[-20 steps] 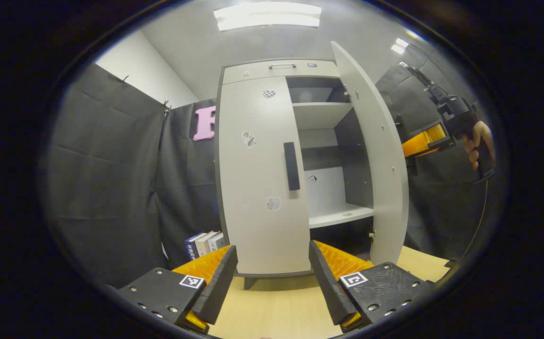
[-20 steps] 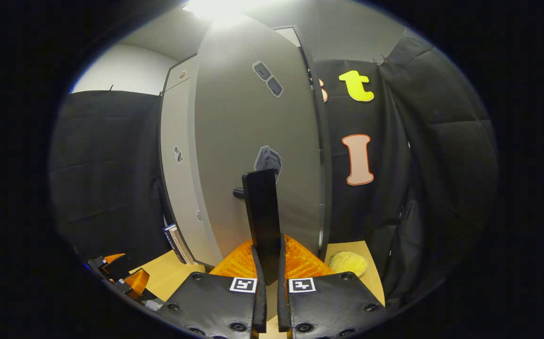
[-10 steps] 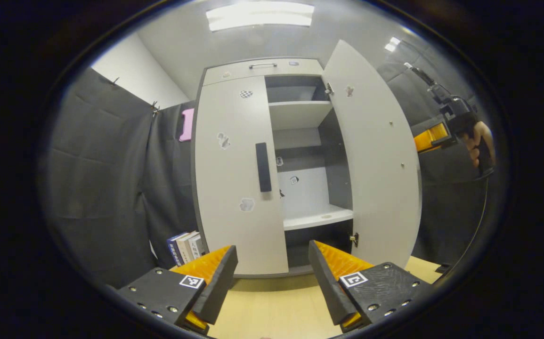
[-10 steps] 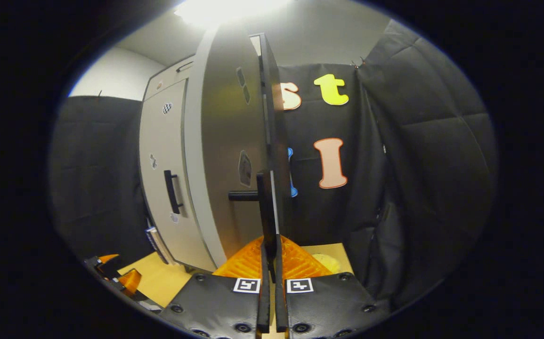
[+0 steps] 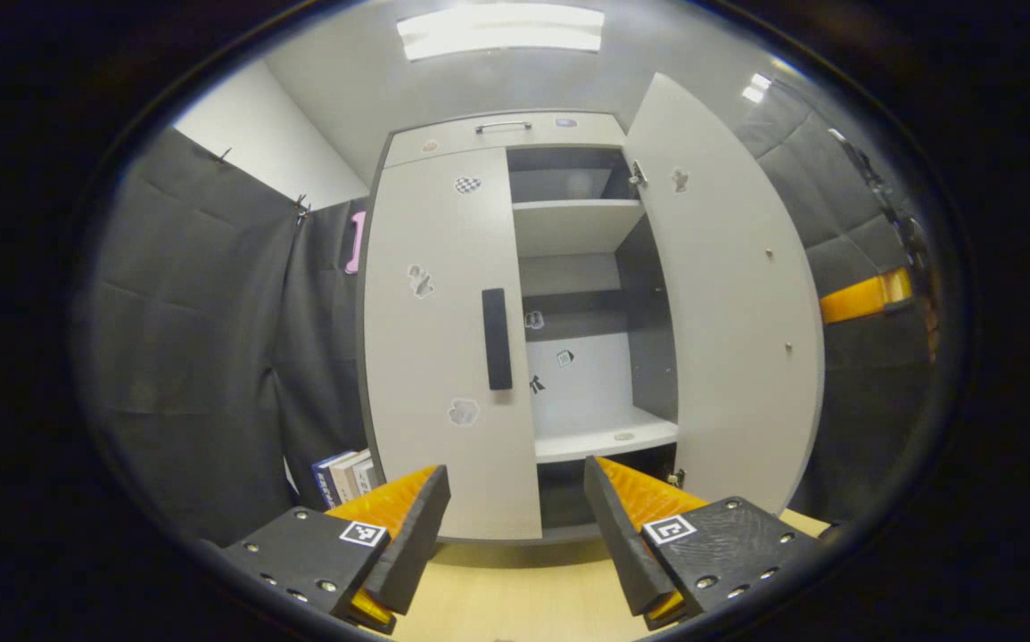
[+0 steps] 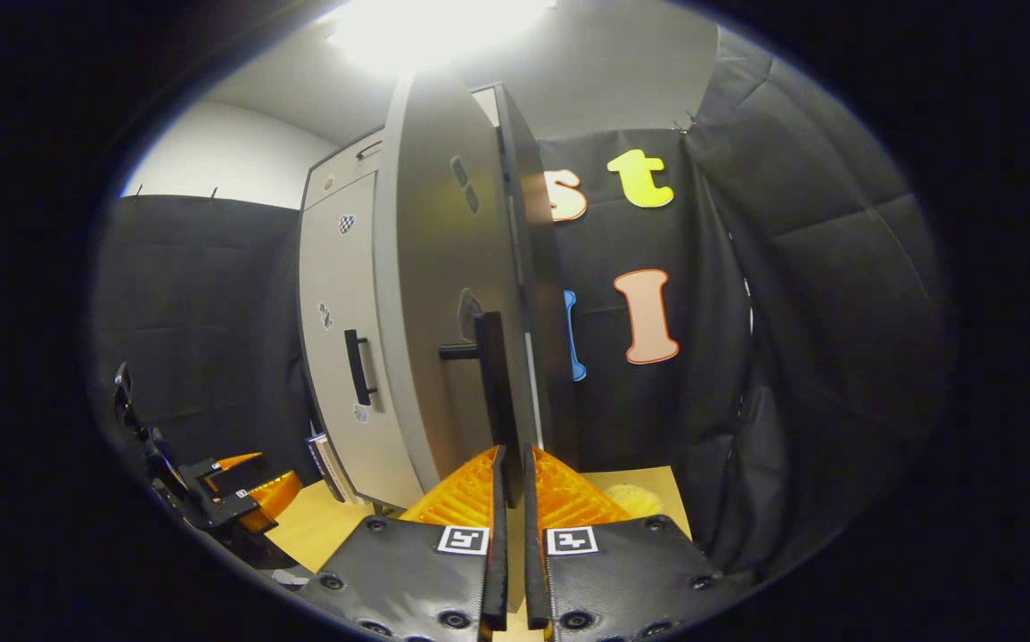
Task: Open the right door of the double-door shoe cabinet with the right hand, and open the left door with the left hand.
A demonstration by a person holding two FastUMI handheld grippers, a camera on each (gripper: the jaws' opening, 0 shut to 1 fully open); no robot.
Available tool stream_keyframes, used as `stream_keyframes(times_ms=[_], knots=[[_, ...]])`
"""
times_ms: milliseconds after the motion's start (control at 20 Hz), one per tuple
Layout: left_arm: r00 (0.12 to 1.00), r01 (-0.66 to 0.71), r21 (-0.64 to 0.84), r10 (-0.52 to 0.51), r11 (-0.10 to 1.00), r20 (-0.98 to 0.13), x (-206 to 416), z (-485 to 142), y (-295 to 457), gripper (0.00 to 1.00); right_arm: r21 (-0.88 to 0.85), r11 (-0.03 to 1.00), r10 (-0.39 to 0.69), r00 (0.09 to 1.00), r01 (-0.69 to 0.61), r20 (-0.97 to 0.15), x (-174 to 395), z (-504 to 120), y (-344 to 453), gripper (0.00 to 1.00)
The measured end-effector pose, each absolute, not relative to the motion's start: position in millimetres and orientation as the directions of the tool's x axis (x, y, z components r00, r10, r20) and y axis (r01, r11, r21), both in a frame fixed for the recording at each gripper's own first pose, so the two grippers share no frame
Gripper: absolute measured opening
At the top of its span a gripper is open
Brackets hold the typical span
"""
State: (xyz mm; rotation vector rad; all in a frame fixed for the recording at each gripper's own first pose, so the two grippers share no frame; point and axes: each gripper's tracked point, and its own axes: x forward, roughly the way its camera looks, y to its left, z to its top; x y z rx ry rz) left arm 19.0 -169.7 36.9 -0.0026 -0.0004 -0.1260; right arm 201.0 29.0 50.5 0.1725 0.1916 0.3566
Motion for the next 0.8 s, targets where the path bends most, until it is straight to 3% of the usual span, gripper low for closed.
stream_keyframes(times_ms=[100, 250, 350, 800], knots=[[0.993, 0.116, -0.005, -0.116, 0.993, 0.005, 40.8, 45.9, -166.7, 0.89, 0.173, 0.947, 0.295, 0.946, -0.27, -0.135, 200.5, 50.3, 0.6, 0.15], [0.993, 0.114, 0.01, -0.114, 0.993, 0.019, 76.3, 57.9, -164.6, 0.89, 0.118, 0.982, 0.165, 0.976, -0.148, -0.143, 198.0, 38.8, -40.7, 0.96], [0.992, 0.122, 0.016, -0.123, 0.992, 0.037, 98.9, 69.4, -165.9, 0.89, 0.114, 0.992, 0.073, 0.985, -0.055, -0.155, 196.0, 32.7, -63.4, 0.97], [0.983, 0.17, -0.017, -0.168, 0.985, 0.07, 185.5, 95.3, -168.1, 0.88, 0.193, 0.97, -0.118, 0.979, 0.15, -0.166, 180.9, 27.4, -107.5, 0.98]])
